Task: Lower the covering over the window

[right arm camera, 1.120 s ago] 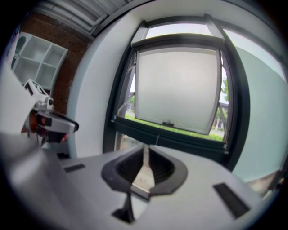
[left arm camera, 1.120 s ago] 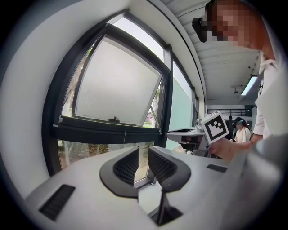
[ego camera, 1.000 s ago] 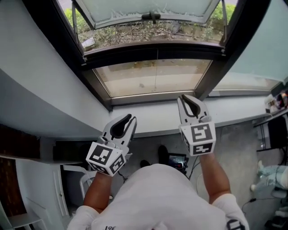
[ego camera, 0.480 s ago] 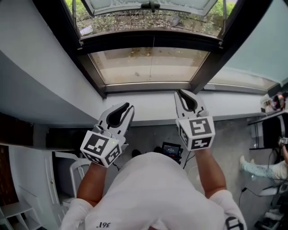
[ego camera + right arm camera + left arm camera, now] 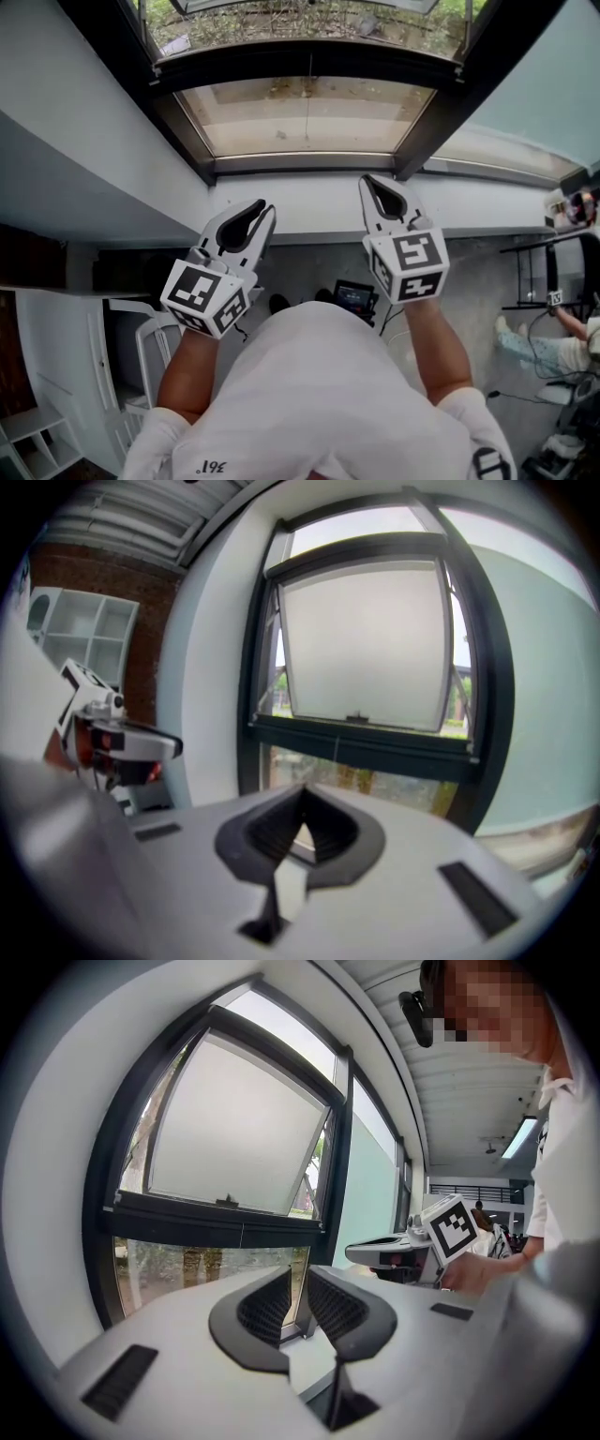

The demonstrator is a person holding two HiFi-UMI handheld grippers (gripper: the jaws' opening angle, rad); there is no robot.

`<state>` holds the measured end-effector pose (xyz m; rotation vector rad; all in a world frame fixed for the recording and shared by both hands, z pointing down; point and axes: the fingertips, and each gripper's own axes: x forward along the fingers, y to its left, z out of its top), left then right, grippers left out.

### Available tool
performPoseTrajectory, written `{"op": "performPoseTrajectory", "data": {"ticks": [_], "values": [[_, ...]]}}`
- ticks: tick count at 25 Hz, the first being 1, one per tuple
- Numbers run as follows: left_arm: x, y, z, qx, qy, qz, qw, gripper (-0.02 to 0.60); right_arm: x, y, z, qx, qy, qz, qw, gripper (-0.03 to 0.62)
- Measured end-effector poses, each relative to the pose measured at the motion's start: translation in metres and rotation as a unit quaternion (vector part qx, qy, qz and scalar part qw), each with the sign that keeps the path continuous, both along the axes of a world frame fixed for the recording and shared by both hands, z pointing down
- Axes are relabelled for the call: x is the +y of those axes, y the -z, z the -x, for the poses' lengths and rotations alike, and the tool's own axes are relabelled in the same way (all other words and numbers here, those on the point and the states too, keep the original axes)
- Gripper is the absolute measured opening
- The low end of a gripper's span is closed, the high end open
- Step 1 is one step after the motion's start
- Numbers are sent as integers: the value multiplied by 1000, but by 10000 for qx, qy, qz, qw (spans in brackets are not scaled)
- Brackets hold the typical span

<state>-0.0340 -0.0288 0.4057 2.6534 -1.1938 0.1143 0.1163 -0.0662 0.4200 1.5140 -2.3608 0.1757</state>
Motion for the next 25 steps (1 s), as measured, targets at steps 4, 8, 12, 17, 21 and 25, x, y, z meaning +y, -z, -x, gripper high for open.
{"op": "performPoseTrajectory", "data": {"ticks": [4,8,12,17,21,25], "values": [[2,-2,-6,-17,-23,27,10000,67,3,-3,-1,33,58,28,10000,21],[4,-3,-10,-22,-33,35,10000,67,6,-2,-2,58,87,11,9999,21],[6,-4,-15,-40,-62,51,10000,67,8,-3,-5,55,67,17,10000,21],[6,-2,-18,-62,-82,51,9999,67,8,-3,-8,47,60,20,10000,21],[4,-3,-20,-43,-93,66,9999,67,6,-4,-7,62,49,29,10000,21],[2,-8,-22,-51,-145,79,9999,67,6,-11,-6,69,34,65,9999,21]]}}
